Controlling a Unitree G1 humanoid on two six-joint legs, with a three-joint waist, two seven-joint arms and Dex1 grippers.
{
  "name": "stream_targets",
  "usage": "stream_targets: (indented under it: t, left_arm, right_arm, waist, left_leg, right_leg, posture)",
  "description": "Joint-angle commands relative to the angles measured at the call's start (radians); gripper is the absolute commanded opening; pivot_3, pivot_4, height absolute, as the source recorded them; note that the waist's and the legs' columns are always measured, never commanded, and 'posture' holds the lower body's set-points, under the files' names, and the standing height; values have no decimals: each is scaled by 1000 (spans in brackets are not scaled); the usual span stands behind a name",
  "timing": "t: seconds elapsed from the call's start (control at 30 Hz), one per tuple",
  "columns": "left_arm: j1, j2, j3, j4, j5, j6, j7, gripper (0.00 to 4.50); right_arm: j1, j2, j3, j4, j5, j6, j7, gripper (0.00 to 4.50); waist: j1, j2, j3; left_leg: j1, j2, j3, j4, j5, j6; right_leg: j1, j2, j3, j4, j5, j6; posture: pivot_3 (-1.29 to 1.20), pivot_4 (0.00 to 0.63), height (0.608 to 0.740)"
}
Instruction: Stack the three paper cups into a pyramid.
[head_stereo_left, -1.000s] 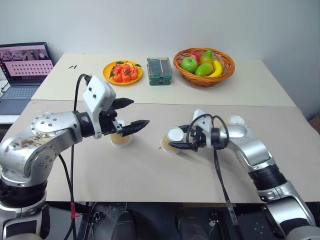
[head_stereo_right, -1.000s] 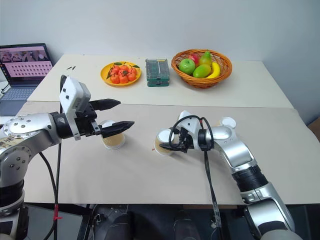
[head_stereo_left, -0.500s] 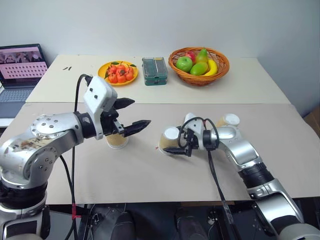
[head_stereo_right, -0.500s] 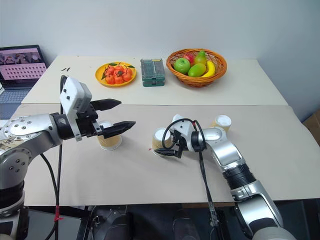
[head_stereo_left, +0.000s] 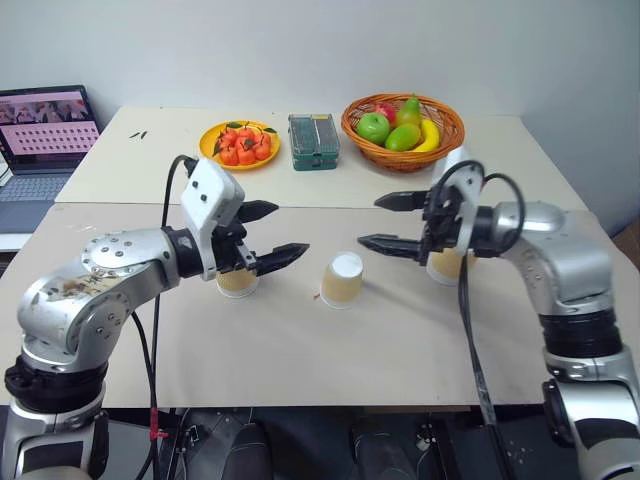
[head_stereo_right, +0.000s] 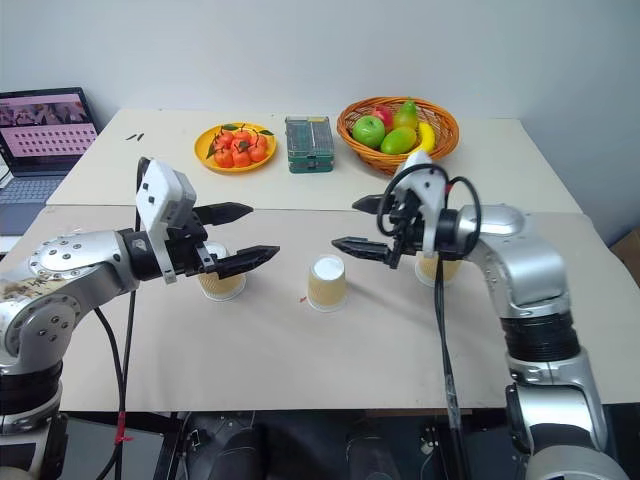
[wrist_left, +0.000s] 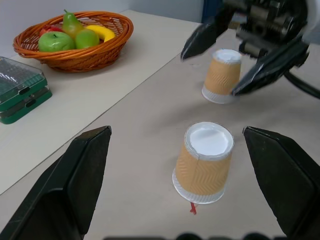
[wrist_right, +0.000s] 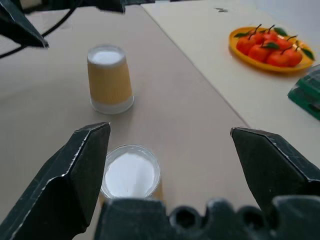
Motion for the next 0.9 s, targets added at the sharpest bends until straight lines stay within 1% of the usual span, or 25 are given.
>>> stream_targets:
  t: [0.03,0.13,0.2,0.33,0.4,0.47,0.57,0.7,0.9]
  left_arm:
    - [-24,-5,2,-5,5,-32,-14,4500]
    - [-31,-7,-2,-1,2,-34,-23,4500]
    - [-37,-10,-7,5,1,-34,-28,4500]
    - [-53,-20,-25,24,8,-41,-39,4500]
    - [-64,-24,-35,36,12,-46,-47,4500]
    - [-72,-26,-42,46,16,-50,-54,4500]
    - [-83,-29,-47,57,25,-54,-63,4500]
    - [-89,-28,-51,59,30,-56,-68,4500]
    - [-87,-17,-43,48,30,-47,-65,4500]
  right_arm:
    - [-19,-81,-97,-18,11,16,-28,4481]
    - [78,-192,-172,58,-87,-41,-98,4481]
    - [143,-223,-221,80,-105,-58,-132,4481]
    - [274,-216,-325,91,-90,-79,-181,4481]
    - [341,-198,-368,96,-72,-90,-190,4481]
    - [381,-180,-385,101,-62,-109,-190,4481]
    - [407,-150,-403,107,-34,-113,-189,4481]
    - [416,-137,-381,130,-39,-137,-180,4481]
    - [350,-111,-314,244,-70,-203,-162,4481]
  waist:
    - [3,0,0]
    - [13,0,0]
    - [28,-1,0]
    - [26,-1,0]
    - [21,-1,0]
    - [16,-1,0]
    - [11,-1,0]
    - [14,0,0]
    - [13,0,0]
  left_leg:
    - [0,0,0,0,0,0]
    - [0,0,0,0,0,0]
    - [0,-1,0,0,-1,1]
    - [-1,-1,0,0,-1,1]
    - [0,-1,0,0,-2,1]
    - [0,-1,0,1,-2,1]
    - [1,-1,0,1,-2,1]
    - [1,-1,0,2,-2,1]
    - [1,-1,0,1,-2,1]
  right_leg:
    - [0,0,0,0,0,0]
    - [0,0,0,-1,-3,-4]
    - [0,-1,0,-2,-3,-5]
    - [0,-1,0,-1,-4,-6]
    - [0,-1,0,-1,-1,1]
    - [1,-1,0,-1,-1,1]
    - [1,-1,0,-1,0,1]
    - [2,-1,0,-1,-1,1]
    - [2,-1,0,-1,-1,1]
  posture:
    - [0,150,738]
    - [0,150,738]
    - [0,150,738]
    - [0,150,738]
    - [0,150,738]
    - [0,150,738]
    - [0,150,738]
    - [0,150,738]
    - [0,150,738]
